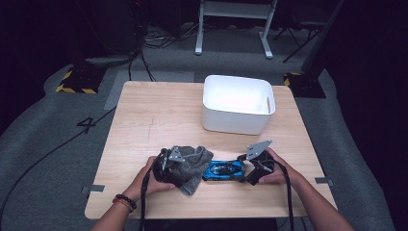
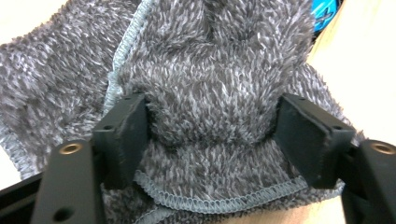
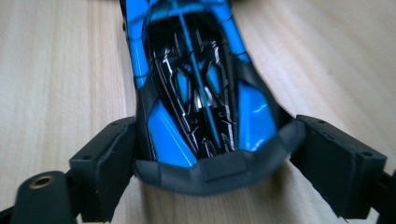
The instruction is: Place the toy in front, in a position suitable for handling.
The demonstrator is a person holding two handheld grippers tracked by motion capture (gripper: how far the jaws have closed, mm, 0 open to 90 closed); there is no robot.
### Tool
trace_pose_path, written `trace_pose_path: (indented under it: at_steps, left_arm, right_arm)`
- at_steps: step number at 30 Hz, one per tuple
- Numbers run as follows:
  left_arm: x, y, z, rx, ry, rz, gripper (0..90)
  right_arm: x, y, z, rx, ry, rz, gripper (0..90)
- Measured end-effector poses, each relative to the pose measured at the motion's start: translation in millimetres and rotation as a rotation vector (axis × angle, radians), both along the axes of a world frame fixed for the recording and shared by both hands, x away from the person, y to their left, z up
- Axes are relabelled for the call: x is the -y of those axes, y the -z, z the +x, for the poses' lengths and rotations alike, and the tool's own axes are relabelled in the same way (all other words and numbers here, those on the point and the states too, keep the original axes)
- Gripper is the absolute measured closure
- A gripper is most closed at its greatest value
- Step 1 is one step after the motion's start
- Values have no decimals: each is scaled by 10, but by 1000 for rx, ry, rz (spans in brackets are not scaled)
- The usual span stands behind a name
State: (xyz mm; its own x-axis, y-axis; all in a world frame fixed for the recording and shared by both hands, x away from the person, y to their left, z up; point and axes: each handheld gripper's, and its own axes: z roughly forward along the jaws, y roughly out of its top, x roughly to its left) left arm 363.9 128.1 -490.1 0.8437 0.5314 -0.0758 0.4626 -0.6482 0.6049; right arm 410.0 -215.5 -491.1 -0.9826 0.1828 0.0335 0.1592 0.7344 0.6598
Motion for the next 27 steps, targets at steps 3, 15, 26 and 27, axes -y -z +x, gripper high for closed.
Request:
trace_pose_path:
  at_steps: [3, 15, 26, 27]
  left_arm:
    - [17, -3, -27, 3, 19, -10, 393]
    - [372, 12, -342, -66, 231, -90, 674]
    - [1014, 7, -445, 50, 292, -59, 725]
    - [1074, 7, -455, 73, 300, -40, 726]
  right_arm:
    - [-74, 46, -21, 21, -16, -30, 168]
    - [-113, 46, -146, 37, 70, -30, 201]
    - [-129, 38, -241, 35, 134, -43, 204]
    - [-132, 35, -244, 35, 136, -45, 204]
